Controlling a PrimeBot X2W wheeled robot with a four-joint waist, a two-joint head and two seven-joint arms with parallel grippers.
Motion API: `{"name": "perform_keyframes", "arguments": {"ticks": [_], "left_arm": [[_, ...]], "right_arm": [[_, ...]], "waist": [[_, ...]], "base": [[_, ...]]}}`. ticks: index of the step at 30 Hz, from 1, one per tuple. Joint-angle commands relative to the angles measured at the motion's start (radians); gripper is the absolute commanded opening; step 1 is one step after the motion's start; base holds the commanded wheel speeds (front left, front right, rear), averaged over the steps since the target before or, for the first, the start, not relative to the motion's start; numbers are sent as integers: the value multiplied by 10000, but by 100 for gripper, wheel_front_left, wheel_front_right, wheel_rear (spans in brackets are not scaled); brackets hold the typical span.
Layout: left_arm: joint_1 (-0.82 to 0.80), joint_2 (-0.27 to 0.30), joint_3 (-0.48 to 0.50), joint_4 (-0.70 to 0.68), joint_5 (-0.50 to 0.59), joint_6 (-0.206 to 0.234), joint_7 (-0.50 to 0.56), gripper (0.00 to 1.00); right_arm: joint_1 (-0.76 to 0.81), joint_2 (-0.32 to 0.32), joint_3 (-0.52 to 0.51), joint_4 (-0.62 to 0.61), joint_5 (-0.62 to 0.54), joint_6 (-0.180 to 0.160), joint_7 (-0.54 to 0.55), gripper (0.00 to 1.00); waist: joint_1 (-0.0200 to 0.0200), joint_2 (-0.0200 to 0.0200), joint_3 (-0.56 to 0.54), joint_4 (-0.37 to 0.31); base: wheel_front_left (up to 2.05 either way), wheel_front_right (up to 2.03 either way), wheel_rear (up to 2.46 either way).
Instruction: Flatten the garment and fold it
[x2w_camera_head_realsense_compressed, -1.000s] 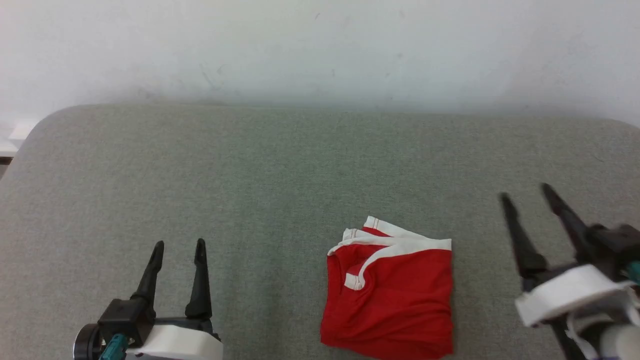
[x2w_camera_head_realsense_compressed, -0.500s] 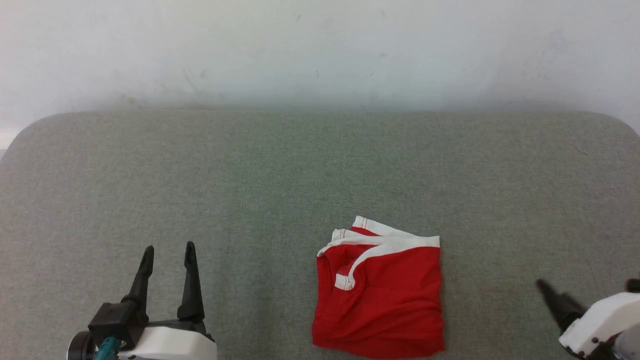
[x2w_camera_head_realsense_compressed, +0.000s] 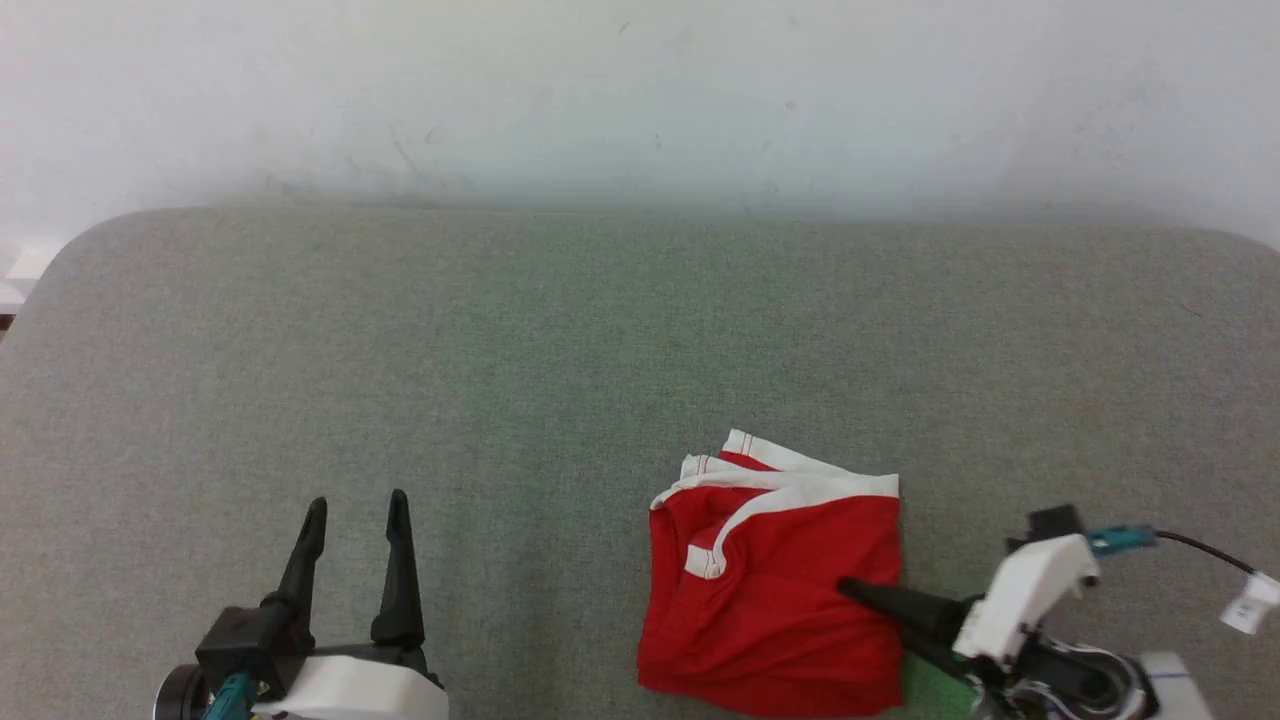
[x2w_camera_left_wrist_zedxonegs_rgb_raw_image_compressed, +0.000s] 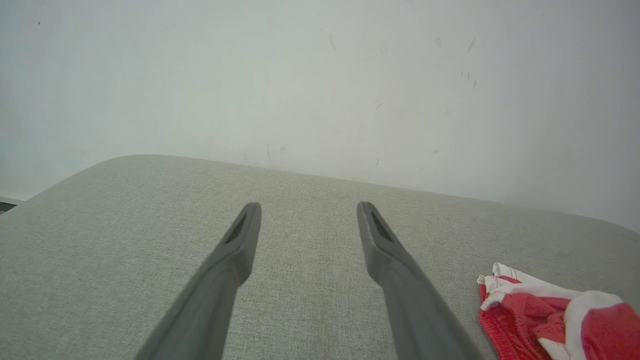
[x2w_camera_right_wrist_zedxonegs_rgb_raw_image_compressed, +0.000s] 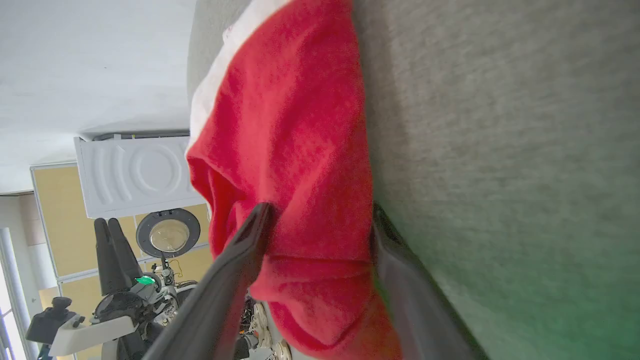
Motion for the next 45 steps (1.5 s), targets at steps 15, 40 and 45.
{"name": "perform_keyframes", "arguments": {"ticks": [15, 40, 45], "left_arm": [[120, -21, -87, -63, 86, 166, -47, 100], [-1722, -16, -255, -546, 430, -228, -47, 100], [-1940, -18, -164, -438, 397, -304, -47, 100]], "right_arm": [[-757, -1629, 3919, -1507, -4593, -7, -2533, 0], [-2372, -5465, 3572, -317, -7171, -7, -4411, 0], [-2760, -4950, 2581, 1306, -7445, -7, -5683, 100]], "waist": [[0, 0, -44, -1015], [0, 0, 2907, -3477], [0, 0, 3051, -3298]], "base": [[0, 0, 0], [0, 0, 0], [0, 0, 0]]}}
